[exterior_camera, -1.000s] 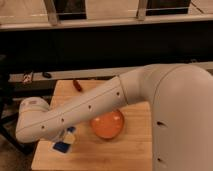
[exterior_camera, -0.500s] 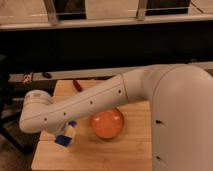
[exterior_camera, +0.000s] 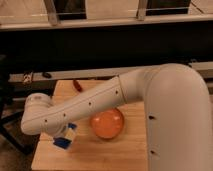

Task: Place the white sponge in the ceramic cup

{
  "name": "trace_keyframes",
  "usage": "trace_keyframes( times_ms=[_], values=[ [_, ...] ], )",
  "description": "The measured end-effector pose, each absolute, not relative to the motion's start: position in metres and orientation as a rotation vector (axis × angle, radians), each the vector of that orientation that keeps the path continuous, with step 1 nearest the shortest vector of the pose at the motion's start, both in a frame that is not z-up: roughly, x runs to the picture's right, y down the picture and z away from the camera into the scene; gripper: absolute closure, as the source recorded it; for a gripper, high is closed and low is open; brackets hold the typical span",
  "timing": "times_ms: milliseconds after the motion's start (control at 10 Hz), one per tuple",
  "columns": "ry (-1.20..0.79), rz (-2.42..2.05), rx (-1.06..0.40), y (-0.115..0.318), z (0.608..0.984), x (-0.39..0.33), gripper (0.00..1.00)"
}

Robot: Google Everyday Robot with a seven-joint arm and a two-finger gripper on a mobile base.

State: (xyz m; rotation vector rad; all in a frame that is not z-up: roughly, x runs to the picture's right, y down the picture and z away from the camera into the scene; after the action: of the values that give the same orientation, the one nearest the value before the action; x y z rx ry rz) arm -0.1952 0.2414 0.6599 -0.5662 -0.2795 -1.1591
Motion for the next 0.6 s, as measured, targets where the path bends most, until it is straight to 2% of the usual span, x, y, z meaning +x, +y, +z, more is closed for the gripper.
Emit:
trace_keyframes(
  times_ms=[600],
  values=[
    [-0.284,-1.170,-0.573,0.249,0.662,-0.209,1.00]
  ],
)
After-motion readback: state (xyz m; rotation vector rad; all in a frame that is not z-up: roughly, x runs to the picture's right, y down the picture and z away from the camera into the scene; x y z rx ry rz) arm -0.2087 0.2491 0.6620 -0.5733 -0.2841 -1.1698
